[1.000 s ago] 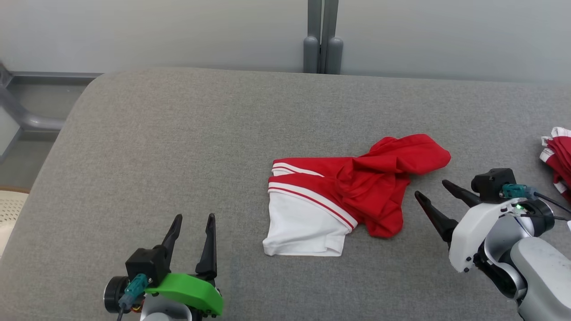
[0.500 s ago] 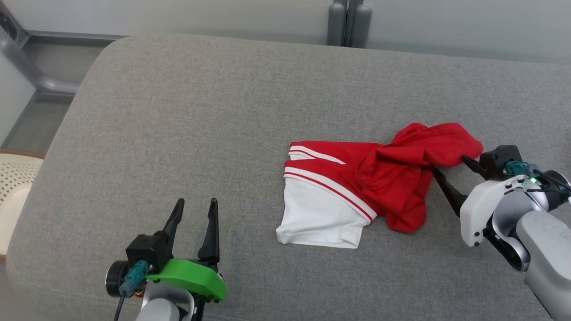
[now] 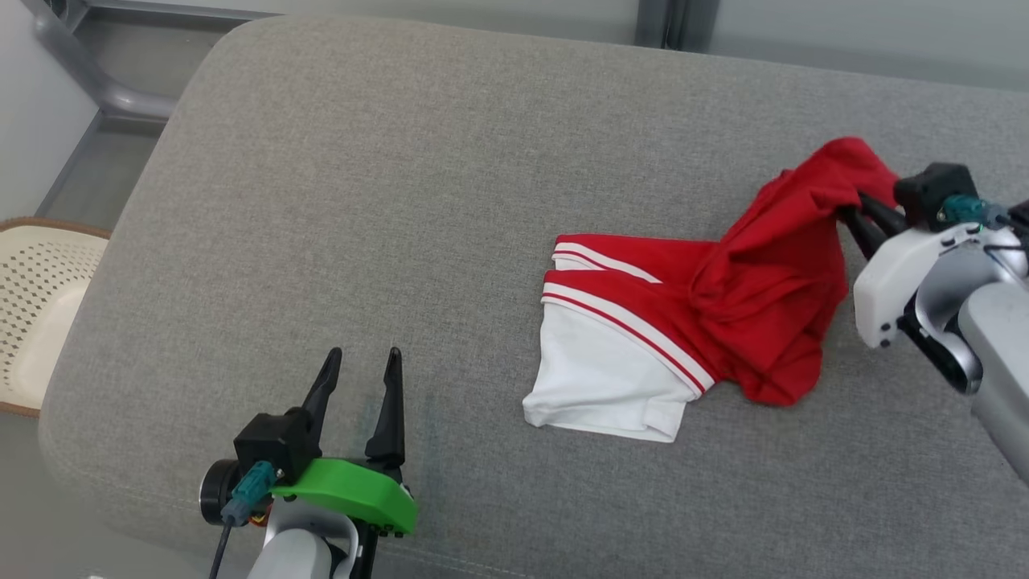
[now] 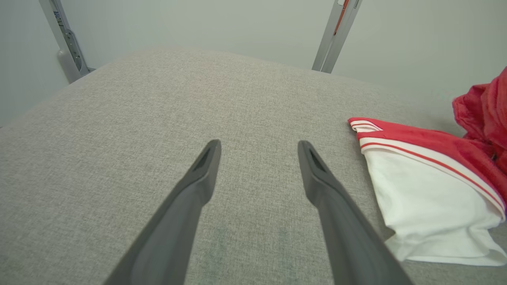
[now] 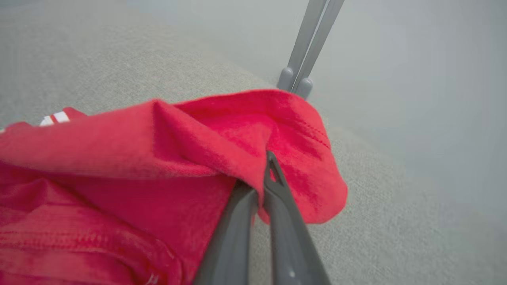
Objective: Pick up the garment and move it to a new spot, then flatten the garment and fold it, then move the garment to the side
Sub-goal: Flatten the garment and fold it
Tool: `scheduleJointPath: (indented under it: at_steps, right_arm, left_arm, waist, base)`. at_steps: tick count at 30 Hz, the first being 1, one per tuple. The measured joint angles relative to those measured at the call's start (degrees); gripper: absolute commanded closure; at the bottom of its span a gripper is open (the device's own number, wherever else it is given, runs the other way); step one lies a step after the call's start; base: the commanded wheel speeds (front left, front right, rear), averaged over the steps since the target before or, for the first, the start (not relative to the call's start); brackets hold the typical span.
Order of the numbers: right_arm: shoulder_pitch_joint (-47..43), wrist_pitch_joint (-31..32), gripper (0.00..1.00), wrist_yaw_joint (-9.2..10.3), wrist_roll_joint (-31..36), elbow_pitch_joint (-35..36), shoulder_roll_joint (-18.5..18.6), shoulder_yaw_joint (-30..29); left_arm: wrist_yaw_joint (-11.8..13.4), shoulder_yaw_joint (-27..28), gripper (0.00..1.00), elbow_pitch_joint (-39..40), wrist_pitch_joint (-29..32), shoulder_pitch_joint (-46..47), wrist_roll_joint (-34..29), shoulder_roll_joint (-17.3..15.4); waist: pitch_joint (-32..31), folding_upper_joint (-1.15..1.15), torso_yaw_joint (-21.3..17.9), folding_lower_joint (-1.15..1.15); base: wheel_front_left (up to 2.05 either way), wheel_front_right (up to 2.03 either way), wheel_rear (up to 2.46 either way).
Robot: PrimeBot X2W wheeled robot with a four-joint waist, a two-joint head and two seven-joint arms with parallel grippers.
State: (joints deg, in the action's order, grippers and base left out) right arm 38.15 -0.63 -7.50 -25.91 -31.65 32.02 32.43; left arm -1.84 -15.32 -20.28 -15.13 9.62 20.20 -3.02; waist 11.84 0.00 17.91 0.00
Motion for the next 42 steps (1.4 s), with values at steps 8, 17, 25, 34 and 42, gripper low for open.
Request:
scheduleJointPath:
  at_steps: [8,17,25,34,42]
  right_arm:
    - [14.07,5.86,1.0,0.0,-2.74,-1.89,1.22,7.51]
    - [20.45,6.86,0.0,0.0,-8.61,-11.16,-0.21,15.91]
    - [17.94,-5.48,0.0,0.0,-13.19,-13.3,-2.69,15.48]
    - [6.99,-13.86,0.0,0.01,-17.04,-10.07,-2.08,6.2]
    - [-5.99,-14.36,0.0,0.02,-19.29,-3.19,-4.42,-2.04]
  left_arm:
    - [0.6,-3.38,0.0,1.25,0.0,2.48,3.37,0.09]
    - [2.29,-5.59,0.0,1.08,0.0,3.29,5.77,0.13]
    - [2.08,-2.99,0.0,0.1,0.0,2.29,3.22,0.15]
    - [1.25,-0.56,0.0,-0.44,0.0,-0.38,0.71,-0.85]
    - [0.8,-0.35,0.0,-0.56,0.0,-1.4,0.32,-1.0]
  waist:
    - [3.95,0.0,2.57,0.0]
    - [6.66,0.0,7.29,0.0]
    - [4.26,0.0,6.86,0.0]
    - [-0.41,0.0,0.75,0.0]
    - [-4.86,0.0,-5.84,0.0]
  base:
    - [0.0,0.0,0.0]
    - [0.0,0.0,0.0]
    - [0.0,0.0,0.0]
    - [0.0,0.0,0.0]
    - [0.0,0.0,0.0]
